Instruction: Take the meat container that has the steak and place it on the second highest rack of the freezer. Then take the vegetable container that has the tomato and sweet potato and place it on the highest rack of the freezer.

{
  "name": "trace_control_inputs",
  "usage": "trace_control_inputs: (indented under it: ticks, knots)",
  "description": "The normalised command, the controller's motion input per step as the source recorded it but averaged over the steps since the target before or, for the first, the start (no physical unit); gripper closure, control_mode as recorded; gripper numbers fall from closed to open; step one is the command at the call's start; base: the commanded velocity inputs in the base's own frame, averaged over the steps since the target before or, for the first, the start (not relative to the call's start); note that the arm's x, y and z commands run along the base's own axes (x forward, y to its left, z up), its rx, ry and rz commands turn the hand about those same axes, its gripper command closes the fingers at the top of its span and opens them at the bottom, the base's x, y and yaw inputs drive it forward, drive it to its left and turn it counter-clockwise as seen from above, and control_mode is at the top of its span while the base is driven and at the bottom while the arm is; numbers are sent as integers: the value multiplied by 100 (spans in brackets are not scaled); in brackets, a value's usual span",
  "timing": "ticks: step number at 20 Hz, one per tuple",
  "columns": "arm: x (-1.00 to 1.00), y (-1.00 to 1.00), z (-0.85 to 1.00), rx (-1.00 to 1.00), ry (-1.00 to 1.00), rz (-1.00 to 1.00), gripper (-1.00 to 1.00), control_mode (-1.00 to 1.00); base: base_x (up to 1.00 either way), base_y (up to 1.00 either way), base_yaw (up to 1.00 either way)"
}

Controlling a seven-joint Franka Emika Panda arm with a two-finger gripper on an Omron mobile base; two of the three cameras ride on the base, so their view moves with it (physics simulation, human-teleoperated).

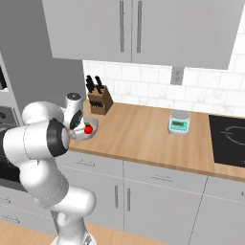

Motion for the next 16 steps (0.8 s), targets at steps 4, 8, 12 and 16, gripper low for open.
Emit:
trace_control_inputs:
  ticks: [4,8,12,16]
  knots:
    - [17,0,-30,0,3,-2,-100,-100,0,0,0]
    - [30,0,-37,0,7,0,-100,-100,0,0,0]
    - [43,0,-30,0,7,-1,-100,-100,0,0,0]
    - [43,0,-34,0,8,-1,-100,-100,0,0,0]
